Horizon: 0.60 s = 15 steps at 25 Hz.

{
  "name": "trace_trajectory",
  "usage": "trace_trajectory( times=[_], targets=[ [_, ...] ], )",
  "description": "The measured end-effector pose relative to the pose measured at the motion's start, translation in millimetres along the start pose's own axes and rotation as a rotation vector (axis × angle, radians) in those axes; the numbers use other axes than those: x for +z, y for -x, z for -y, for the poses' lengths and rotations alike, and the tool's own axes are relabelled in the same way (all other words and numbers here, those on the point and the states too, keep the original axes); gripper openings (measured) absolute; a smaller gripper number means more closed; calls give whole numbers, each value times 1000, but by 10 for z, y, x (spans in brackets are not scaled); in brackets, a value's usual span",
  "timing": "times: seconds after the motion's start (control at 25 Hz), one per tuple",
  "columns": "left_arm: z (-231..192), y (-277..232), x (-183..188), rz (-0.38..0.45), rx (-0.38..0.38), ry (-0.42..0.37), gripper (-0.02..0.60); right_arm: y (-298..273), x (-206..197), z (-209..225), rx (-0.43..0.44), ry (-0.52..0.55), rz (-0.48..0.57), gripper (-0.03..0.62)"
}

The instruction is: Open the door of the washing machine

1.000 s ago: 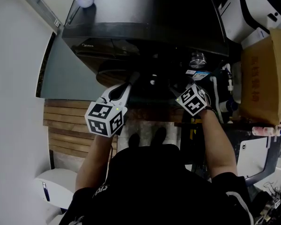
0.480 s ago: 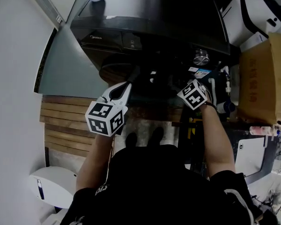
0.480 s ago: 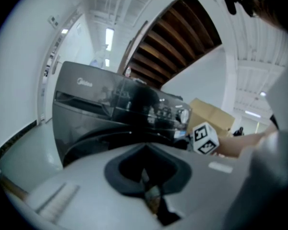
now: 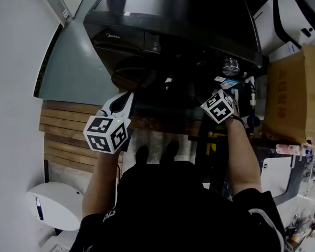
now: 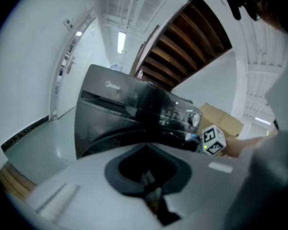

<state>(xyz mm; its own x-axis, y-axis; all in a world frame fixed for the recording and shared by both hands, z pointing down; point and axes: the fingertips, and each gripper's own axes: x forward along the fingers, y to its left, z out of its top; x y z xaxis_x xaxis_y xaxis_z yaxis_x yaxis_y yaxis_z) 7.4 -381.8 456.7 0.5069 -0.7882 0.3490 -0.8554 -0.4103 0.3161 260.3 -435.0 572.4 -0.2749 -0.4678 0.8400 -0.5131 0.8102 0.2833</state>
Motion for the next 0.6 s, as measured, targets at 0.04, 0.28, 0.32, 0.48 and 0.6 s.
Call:
trace_trajectory(
  times=[0.04, 0.28, 0.32, 0.48, 0.6],
  targets=[
    [7, -20, -1, -1, -2, 2, 9, -1, 1, -1, -2, -1, 1, 173],
    [177, -130, 10, -22, -30, -35, 9, -7, -16, 9, 15, -6, 44, 144],
    [182, -140, 8, -25, -31, -38, 9, -8, -19, 8, 15, -6, 52, 144],
    [171, -173, 12, -28, -35, -34, 9, -10, 14, 38, 2, -56, 77, 144],
    [182, -175, 4, -28, -46, -29, 9, 26, 45, 7, 18, -166, 120, 150]
  ],
)
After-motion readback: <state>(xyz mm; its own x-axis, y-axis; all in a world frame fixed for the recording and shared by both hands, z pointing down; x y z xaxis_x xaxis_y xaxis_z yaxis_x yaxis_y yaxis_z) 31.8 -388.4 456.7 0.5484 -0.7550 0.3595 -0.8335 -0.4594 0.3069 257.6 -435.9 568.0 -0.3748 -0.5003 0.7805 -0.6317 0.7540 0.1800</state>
